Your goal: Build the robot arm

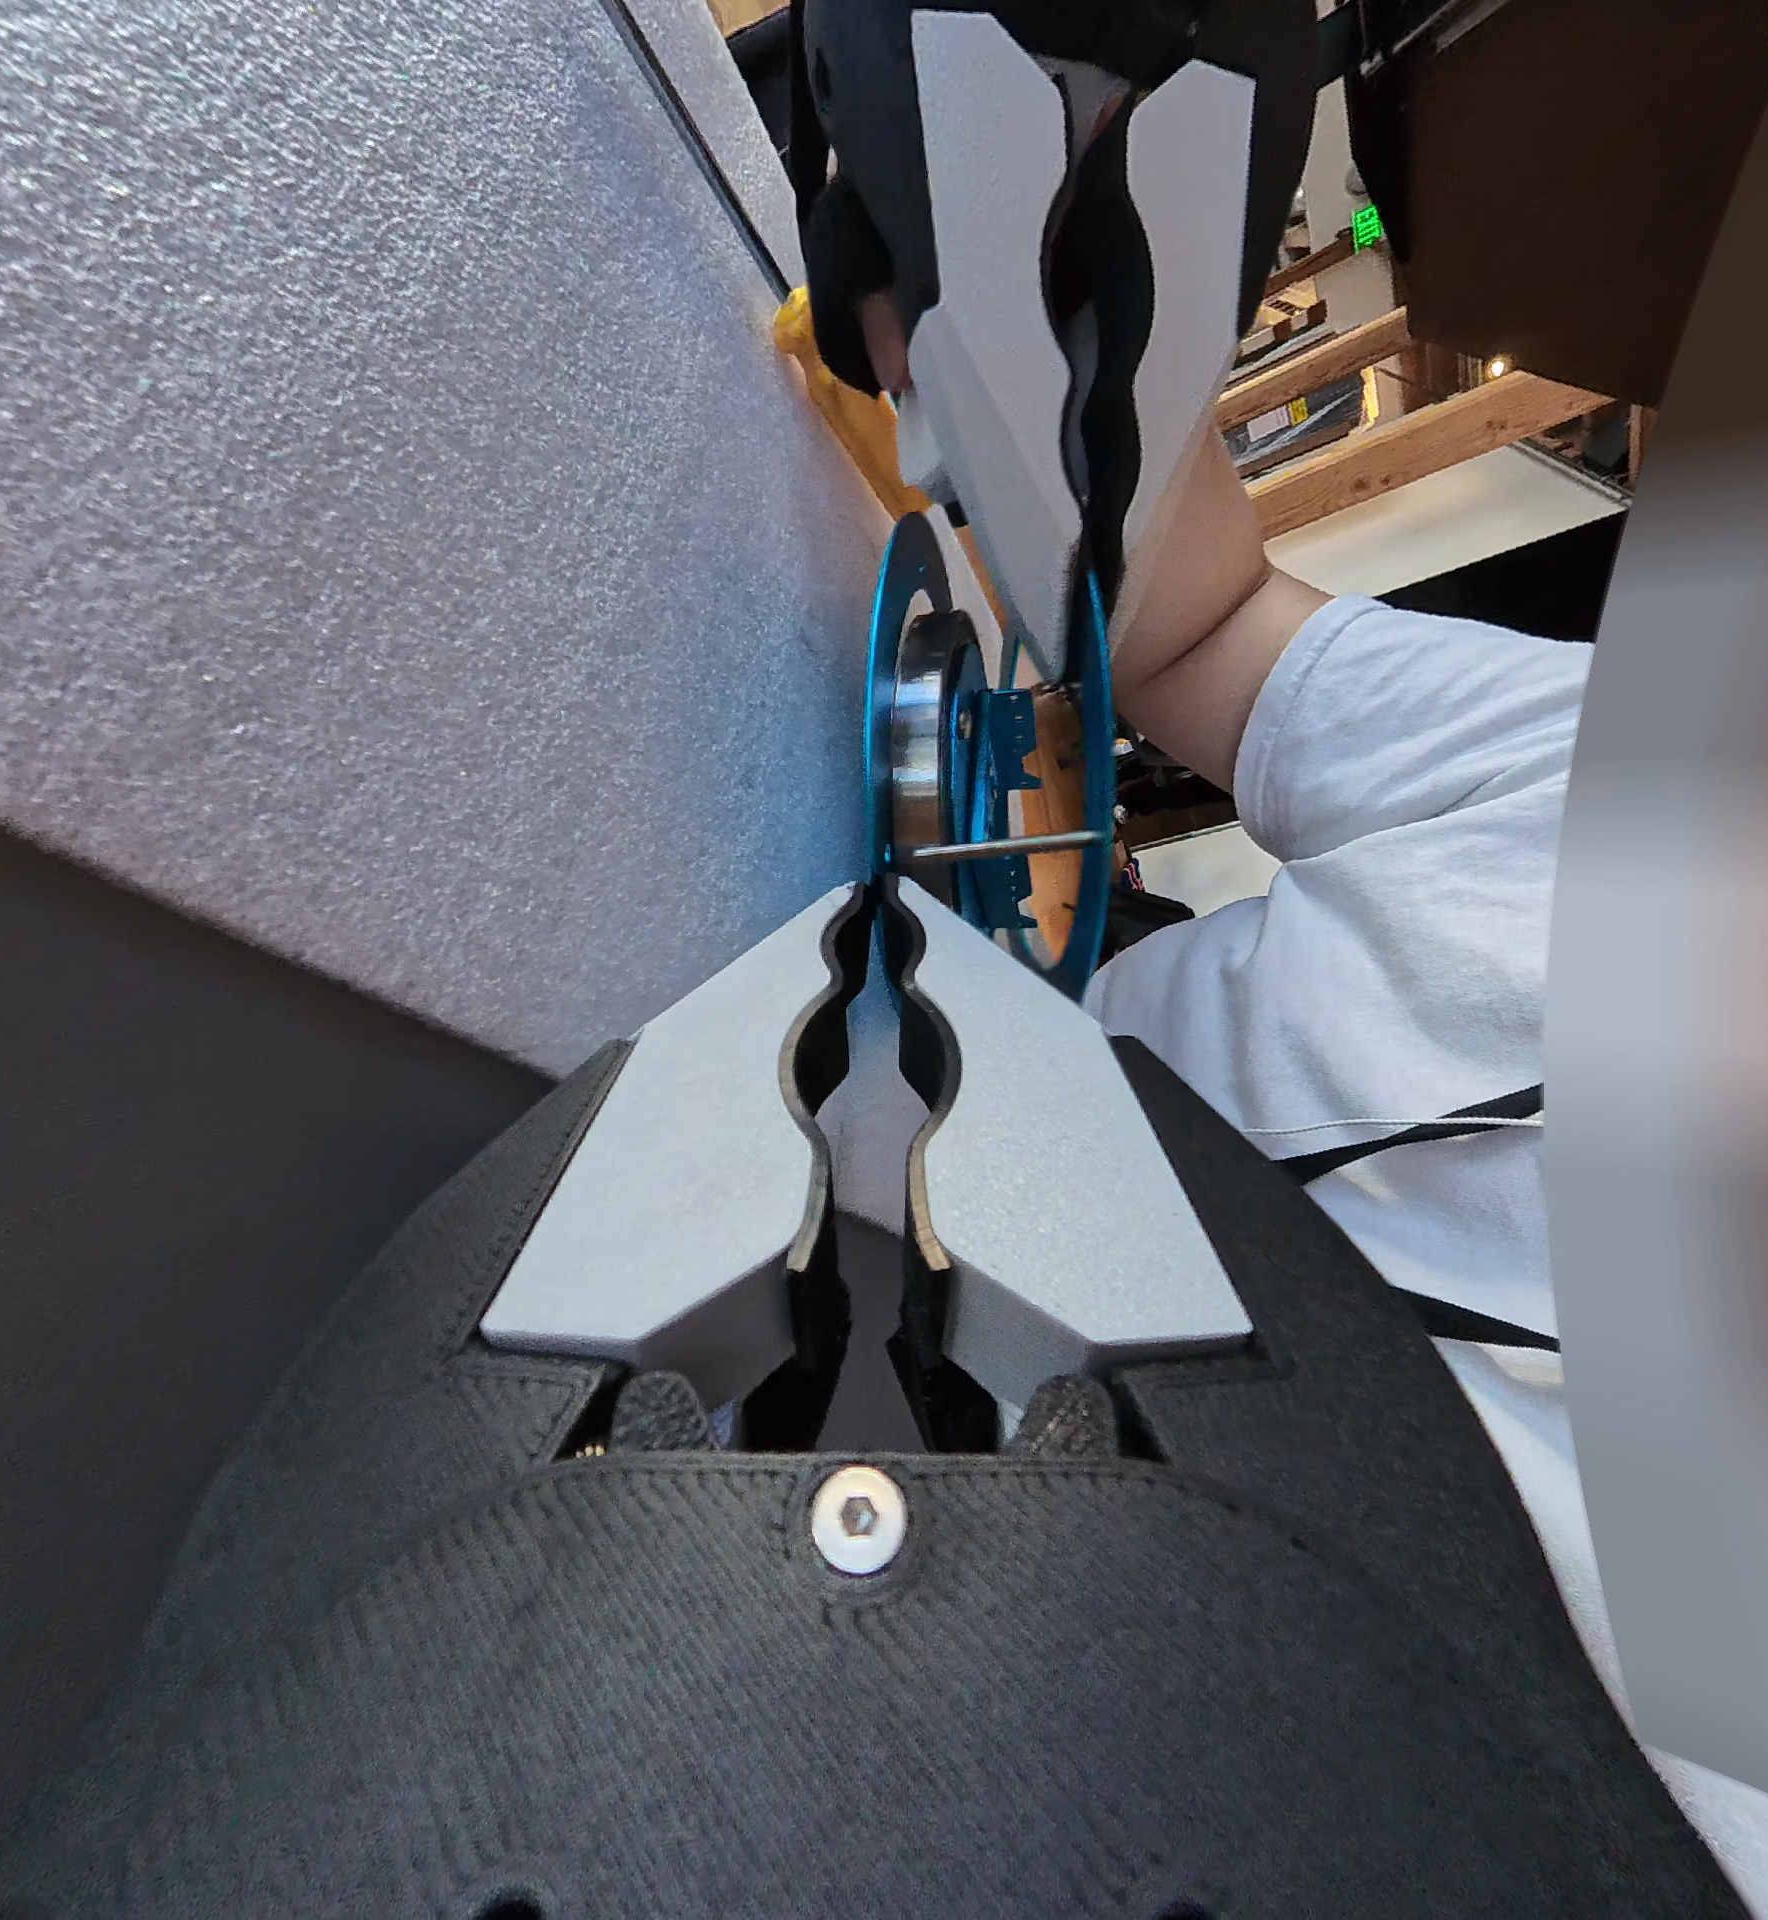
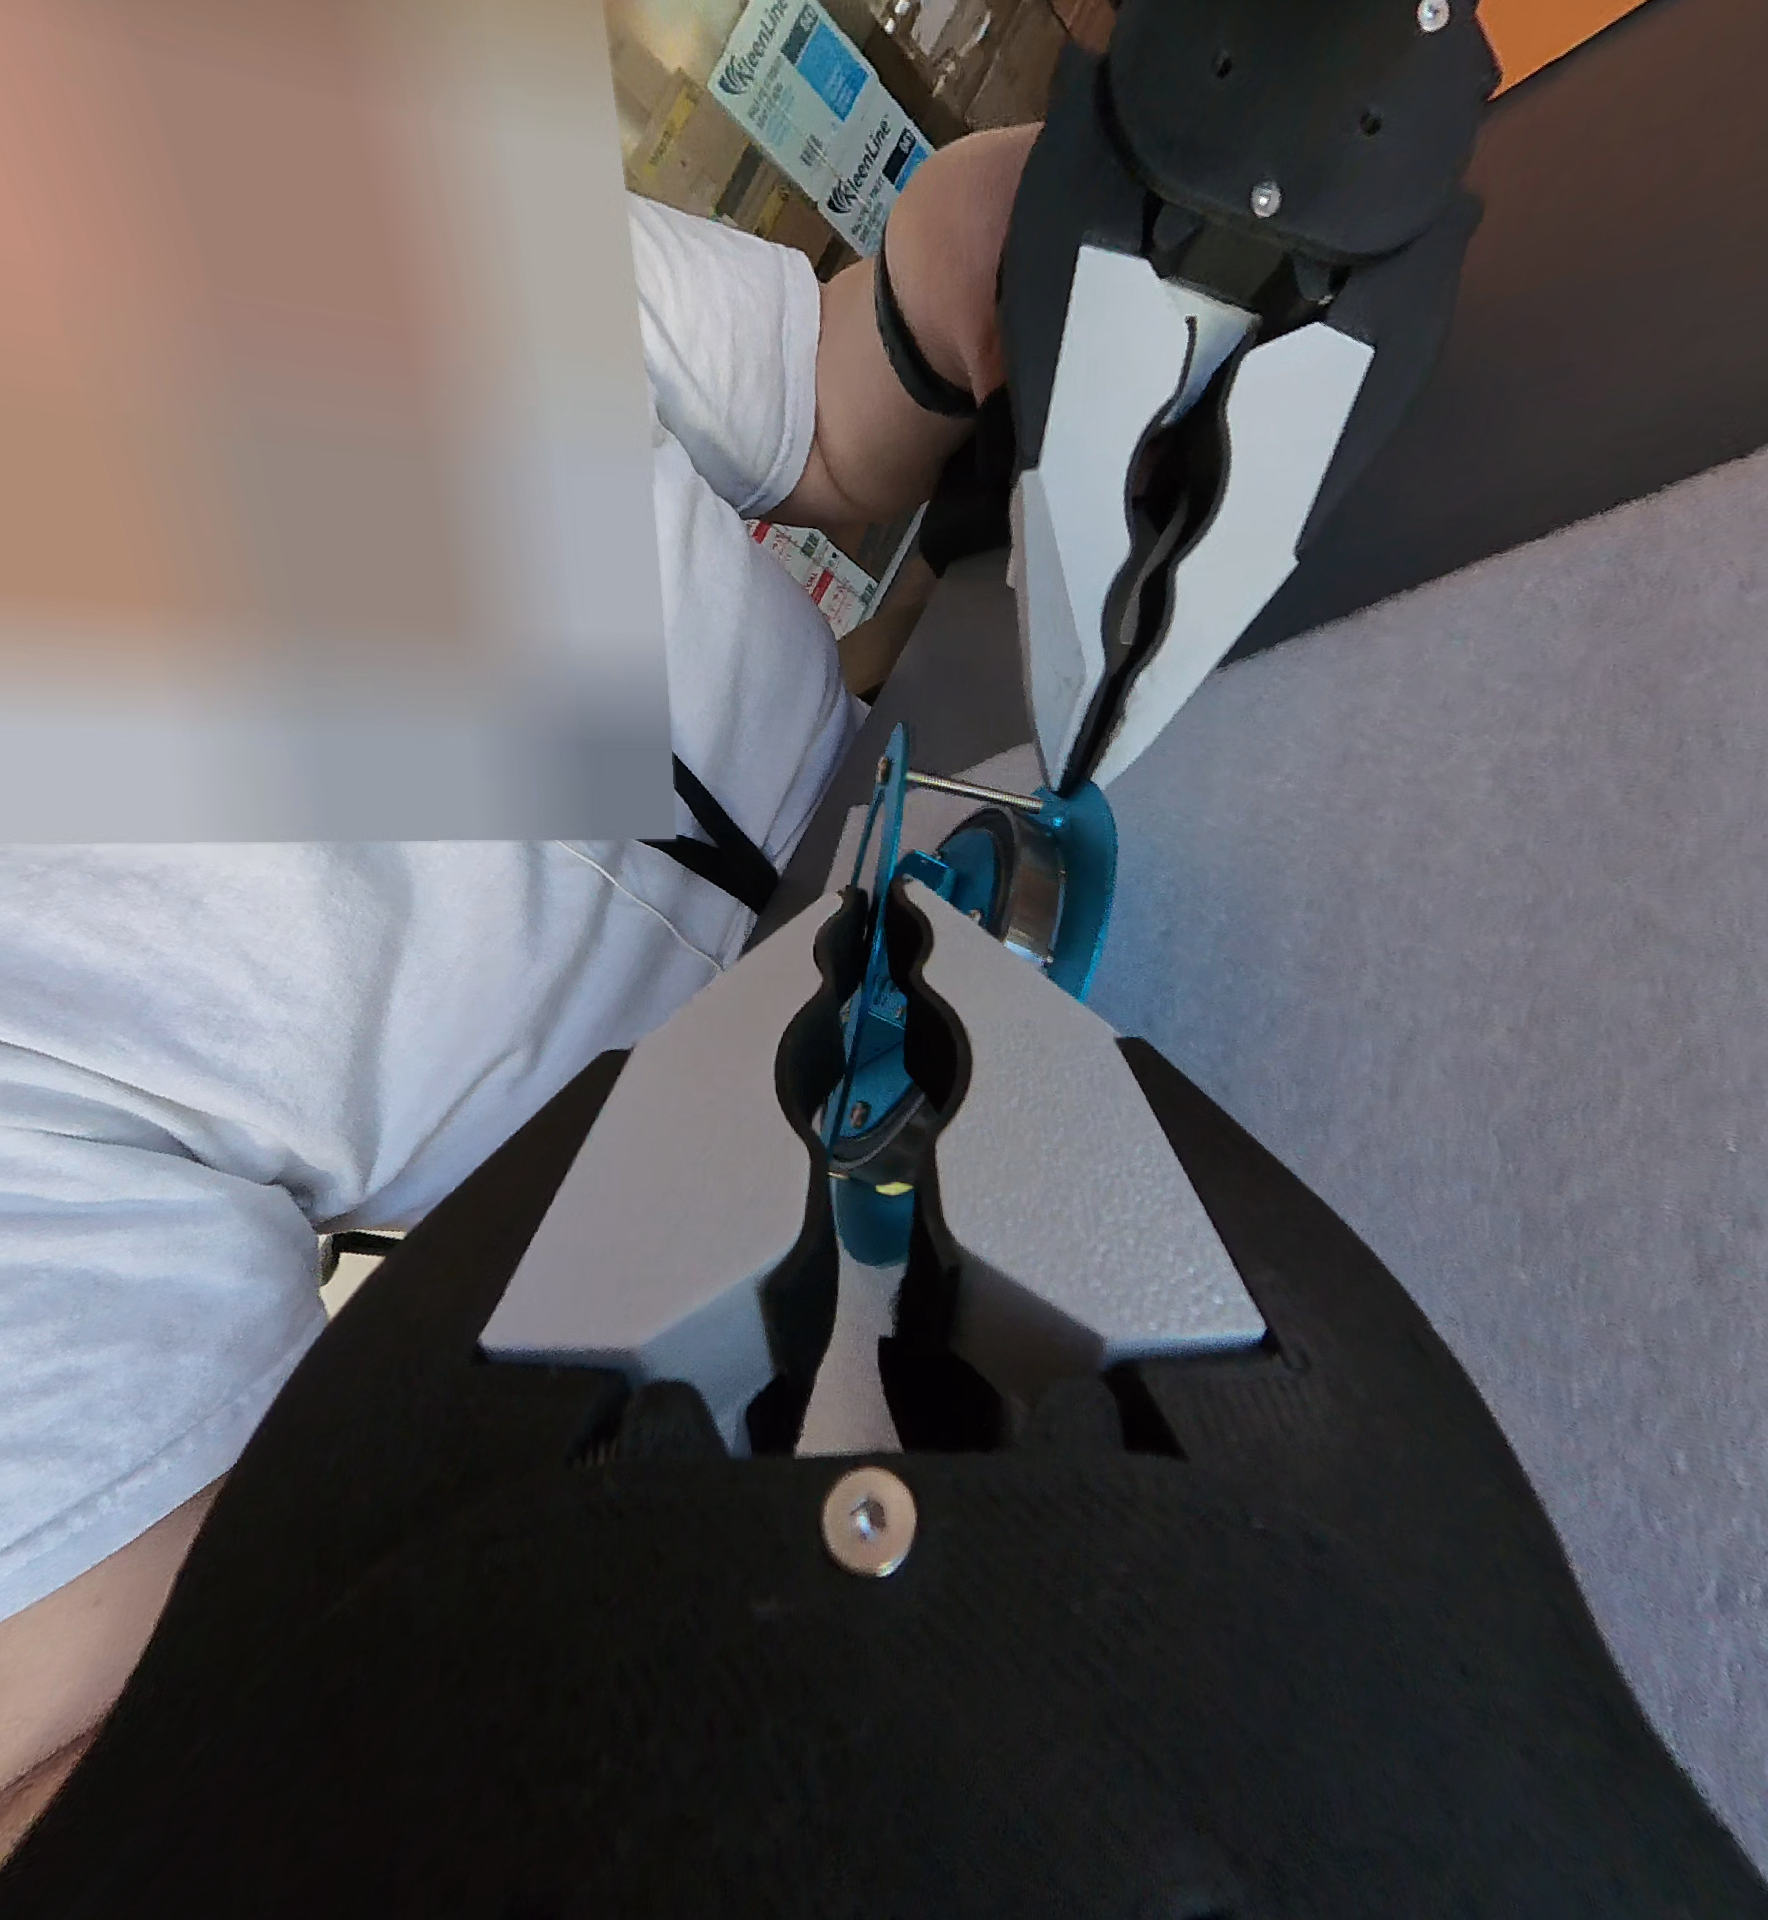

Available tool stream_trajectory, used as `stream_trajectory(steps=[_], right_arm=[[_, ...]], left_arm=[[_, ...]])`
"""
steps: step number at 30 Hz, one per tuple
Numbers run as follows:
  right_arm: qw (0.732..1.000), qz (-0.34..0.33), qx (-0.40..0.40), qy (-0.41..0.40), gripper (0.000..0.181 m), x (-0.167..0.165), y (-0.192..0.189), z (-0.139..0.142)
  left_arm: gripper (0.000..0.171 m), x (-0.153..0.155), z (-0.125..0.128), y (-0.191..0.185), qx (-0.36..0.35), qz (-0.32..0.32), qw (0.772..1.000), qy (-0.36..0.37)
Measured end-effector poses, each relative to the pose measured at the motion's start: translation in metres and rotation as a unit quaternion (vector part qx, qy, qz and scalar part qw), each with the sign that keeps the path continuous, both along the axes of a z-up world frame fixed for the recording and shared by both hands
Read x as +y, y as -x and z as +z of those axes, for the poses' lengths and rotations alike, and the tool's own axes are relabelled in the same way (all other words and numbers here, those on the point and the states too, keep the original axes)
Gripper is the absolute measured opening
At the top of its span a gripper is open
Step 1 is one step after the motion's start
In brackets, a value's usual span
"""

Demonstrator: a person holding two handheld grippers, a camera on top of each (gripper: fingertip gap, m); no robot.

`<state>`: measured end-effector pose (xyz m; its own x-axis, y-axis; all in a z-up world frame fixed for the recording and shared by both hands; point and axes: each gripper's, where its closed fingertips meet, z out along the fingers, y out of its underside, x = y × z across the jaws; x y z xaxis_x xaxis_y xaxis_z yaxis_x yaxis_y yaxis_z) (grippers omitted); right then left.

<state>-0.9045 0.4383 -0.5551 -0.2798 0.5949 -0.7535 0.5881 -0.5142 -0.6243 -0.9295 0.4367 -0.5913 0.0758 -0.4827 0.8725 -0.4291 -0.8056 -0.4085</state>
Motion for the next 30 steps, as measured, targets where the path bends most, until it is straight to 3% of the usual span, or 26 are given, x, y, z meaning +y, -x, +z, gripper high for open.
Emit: stream_trajectory(steps=[30], right_arm=[[0.996, -0.028, -0.083, 0.036, 0.000, -0.0031, -0.0044, -0.0010]], left_arm=[[0.000, 0.0004, 0.0033, 0.0015, -0.002, -0.002, 0.999, -0.039]])
